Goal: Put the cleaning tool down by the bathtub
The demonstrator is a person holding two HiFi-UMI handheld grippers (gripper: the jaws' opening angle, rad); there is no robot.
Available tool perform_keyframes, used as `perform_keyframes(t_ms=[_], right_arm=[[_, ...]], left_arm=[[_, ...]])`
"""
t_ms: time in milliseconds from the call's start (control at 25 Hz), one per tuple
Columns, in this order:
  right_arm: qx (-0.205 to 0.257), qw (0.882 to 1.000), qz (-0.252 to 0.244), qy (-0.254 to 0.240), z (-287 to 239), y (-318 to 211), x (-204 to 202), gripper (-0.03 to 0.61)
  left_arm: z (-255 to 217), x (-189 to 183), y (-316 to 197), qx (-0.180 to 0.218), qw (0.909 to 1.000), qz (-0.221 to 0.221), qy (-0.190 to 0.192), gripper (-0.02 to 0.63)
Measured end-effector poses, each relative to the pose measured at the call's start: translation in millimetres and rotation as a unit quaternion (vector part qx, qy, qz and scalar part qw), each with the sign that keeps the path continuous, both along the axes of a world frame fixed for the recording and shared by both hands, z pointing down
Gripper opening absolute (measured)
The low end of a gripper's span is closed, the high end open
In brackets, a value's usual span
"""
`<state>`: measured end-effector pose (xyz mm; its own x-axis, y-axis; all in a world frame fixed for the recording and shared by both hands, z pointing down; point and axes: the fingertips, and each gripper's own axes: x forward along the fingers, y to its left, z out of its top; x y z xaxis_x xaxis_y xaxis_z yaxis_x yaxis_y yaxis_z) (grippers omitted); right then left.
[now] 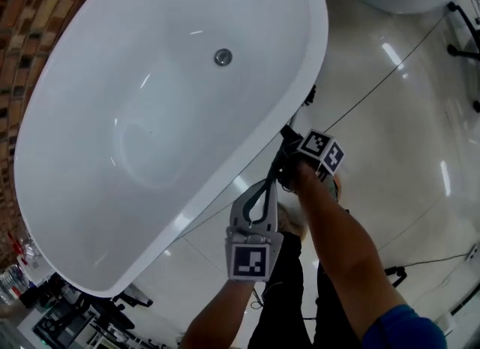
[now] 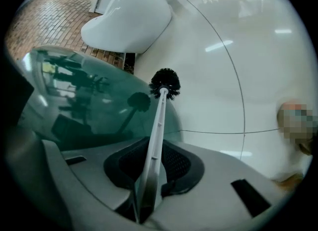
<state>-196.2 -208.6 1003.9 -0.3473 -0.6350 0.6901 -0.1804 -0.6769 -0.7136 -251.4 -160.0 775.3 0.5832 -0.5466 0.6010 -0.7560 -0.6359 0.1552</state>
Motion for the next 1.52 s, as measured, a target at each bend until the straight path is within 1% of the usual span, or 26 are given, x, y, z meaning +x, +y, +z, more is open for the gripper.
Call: perform_keyframes(t_ms=[40, 80, 120, 160, 280, 360, 400, 440, 480, 520, 560, 600, 720, 800, 840, 880, 960, 1000, 1040, 1160, 1280, 1360, 1440, 1520], right_arm=[[0.01, 1.0, -0.007, -0.013, 9.0, -6.4, -7.2, 0.117], [0.017, 0.999, -0.022, -0.027, 16.5, -10.7, -15.2, 0.196], [0.02, 0.998, -0.041, -0.039, 22.2, -12.7, -21.7, 0.243], [0.018, 0.997, -0.061, -0.044, 26.2, -12.0, -25.6, 0.253], [0.013, 0.993, -0.111, -0.047, 29.6, 2.2, -33.0, 0.253], [0.022, 0.988, -0.142, -0.061, 26.5, 13.4, -42.4, 0.253], [0.03, 0.985, -0.156, -0.066, 23.7, 18.7, -45.1, 0.245], [0.04, 0.983, -0.169, -0.064, 20.3, 23.8, -45.5, 0.203], [0.051, 0.98, -0.183, -0.058, 16.7, 29.2, -44.1, 0.13], [0.062, 0.977, -0.197, -0.047, 12.8, 35.2, -41.5, 0.086], [0.071, 0.974, -0.212, -0.034, 8.7, 42.2, -38.3, 0.026], [0.076, 0.97, -0.229, -0.018, 4.4, 50.2, -34.2, -0.002], [0.066, 0.958, -0.273, 0.055, -8.9, 76.2, -15.7, -0.014], [0.073, 0.946, -0.298, 0.106, -26.3, 84.7, -9.5, -0.012], [0.084, 0.936, -0.314, 0.133, -37.6, 85.6, -8.8, -0.012], [0.097, 0.923, -0.333, 0.164, -49.4, 85.4, -7.4, -0.012], [0.113, 0.892, -0.368, 0.236, -72.5, 83.9, 1.5, -0.008], [0.117, 0.879, -0.376, 0.269, -83.9, 82.5, 7.8, 0.005], [0.122, 0.871, -0.375, 0.293, -96.3, 80.3, 14.2, 0.005], [0.151, 0.857, -0.358, 0.34, -142.5, 69.7, 31.9, 0.005], [0.195, 0.834, -0.355, 0.375, -197.5, 61.6, 40.0, 0.005], [0.224, 0.822, -0.353, 0.386, -235.6, 61.8, 41.3, 0.005], [0.251, 0.815, -0.344, 0.392, -275.8, 65.0, 47.3, 0.005], [0.273, 0.811, -0.332, 0.396, -316.8, 72.5, 58.0, 0.005]], left_arm=[[7.4, -0.4, -2.0, 0.001, 1.0, -0.002, 0.0, -0.002], [12.7, 0.3, -3.3, 0.002, 1.0, -0.003, 0.0, -0.002], [15.6, 2.1, -4.1, 0.002, 1.0, -0.006, 0.002, -0.002], [16.8, 4.6, -4.3, 0.002, 1.0, -0.008, 0.005, -0.002], [17.6, 7.8, 1.2, -0.001, 0.9999, -0.009, 0.01, -0.002], [18.8, 7.1, 5.3, -0.004, 0.9999, -0.013, 0.01, -0.002], [19.3, 7.5, 7.0, -0.005, 0.9998, -0.015, 0.01, -0.002], [19.7, 8.5, 8.6, -0.006, 0.9998, -0.017, 0.011, -0.002], [19.8, 9.7, 10.0, -0.006, 0.9998, -0.018, 0.011, -0.002], [19.3, 10.9, 11.5, -0.006, 0.9998, -0.017, 0.011, -0.002], [18.4, 11.9, 13.3, -0.006, 0.9998, -0.015, 0.01, -0.002], [17.1, 12.9, 15.5, -0.009, 0.9998, -0.015, 0.01, -0.002], [13.2, 17.2, 22.3, -0.015, 0.9997, -0.021, 0.003, -0.002], [8.9, 16.9, 23.8, -0.014, 0.9995, -0.027, -0.003, -0.002], [4.1, 15.5, 23.6, -0.012, 0.9995, -0.031, -0.003, -0.003], [-2.6, 14.3, 23.8, -0.008, 0.9994, -0.035, 0.0, -0.002], [-19.7, 13.7, 27.7, -0.004, 0.9992, -0.04, 0.007, -0.002], [-28.8, 13.4, 31.5, -0.003, 0.9993, -0.036, 0.005, -0.002], [-37.9, 12.8, 35.7, -0.004, 0.9996, -0.028, -0.001, -0.002], [-72.8, 13.2, 39.7, 0.007, 0.9998, -0.015, -0.011, -0.002], [-108.9, 11.0, 37.8, 0.014, 0.9996, -0.022, -0.009, -0.002], [-134.0, 11.7, 37.7, 0.023, 0.9993, -0.029, -0.006, -0.002], [-157.4, 16.7, 42.0, 0.031, 0.9989, -0.037, -0.001, -0.002], [-176.5, 23.9, 54.3, 0.021, 0.9989, -0.041, 0.002, -0.002]])
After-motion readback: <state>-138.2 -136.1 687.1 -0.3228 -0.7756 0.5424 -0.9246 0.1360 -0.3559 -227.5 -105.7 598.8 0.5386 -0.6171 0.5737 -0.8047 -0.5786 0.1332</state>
